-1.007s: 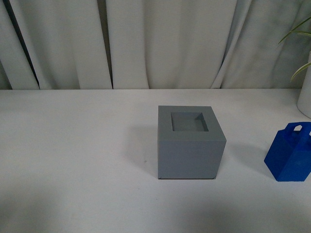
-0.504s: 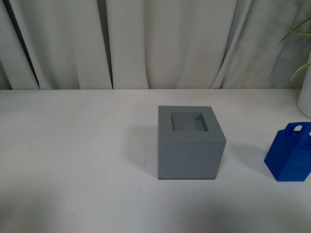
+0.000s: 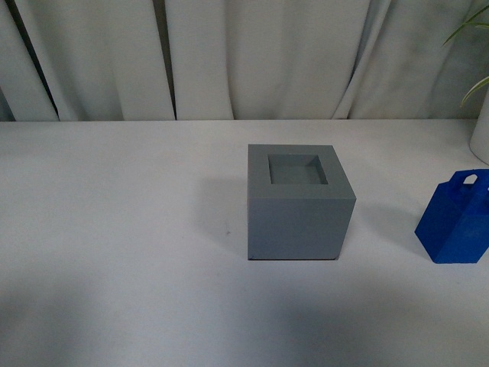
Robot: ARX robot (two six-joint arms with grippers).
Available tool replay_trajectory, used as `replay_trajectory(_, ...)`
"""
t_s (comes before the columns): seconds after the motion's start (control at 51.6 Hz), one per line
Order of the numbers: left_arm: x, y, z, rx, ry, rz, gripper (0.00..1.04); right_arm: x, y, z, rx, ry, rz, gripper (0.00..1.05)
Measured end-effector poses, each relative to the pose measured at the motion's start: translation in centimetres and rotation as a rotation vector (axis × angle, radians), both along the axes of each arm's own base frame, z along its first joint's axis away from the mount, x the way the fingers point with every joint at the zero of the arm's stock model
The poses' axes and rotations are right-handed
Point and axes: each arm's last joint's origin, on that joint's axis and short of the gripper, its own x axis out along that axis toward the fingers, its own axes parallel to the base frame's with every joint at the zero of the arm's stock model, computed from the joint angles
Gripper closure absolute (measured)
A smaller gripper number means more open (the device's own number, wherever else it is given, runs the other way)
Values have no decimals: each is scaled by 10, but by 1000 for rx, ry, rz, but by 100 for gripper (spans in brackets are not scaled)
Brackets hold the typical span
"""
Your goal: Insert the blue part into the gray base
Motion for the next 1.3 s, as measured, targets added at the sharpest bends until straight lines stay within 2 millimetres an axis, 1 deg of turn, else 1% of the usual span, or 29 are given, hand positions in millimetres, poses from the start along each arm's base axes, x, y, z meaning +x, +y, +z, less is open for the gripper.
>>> replay_trajectory(0.116,0,0,0,0,0,2,6,43,14,31,-58,3,40,7)
replay_trajectory(0.174,0,0,0,0,0,1,6,63,21,45,-116,11,103,7)
replay_trajectory(0.252,0,0,0,0,0,0,6,80,26,54,-193,29,141,7)
replay_trajectory(0.31,0,0,0,0,0,1,6,100,29,63,-282,37,161,7)
replay_trajectory(0.465,0,0,0,0,0,1,6,129,36,79,-462,47,233,7)
replay_trajectory(0.542,0,0,0,0,0,1,6,138,40,86,-531,60,285,7)
replay_trajectory(0.62,0,0,0,0,0,1,6,156,46,96,-625,82,347,7)
replay_trajectory(0.697,0,0,0,0,0,1,6,167,49,99,-689,93,366,7)
replay_trajectory(0.833,0,0,0,0,0,1,6,181,52,97,-809,172,465,7)
replay_trajectory(0.911,0,0,0,0,0,1,6,191,53,92,-873,228,531,7)
replay_trajectory(1.046,0,0,0,0,0,1,6,202,50,81,-951,302,612,7)
replay_trajectory(1.182,0,0,0,0,0,1,6,211,43,70,-1024,341,647,7)
replay_trajectory(1.298,0,0,0,0,0,1,6,221,33,57,-1065,375,637,7)
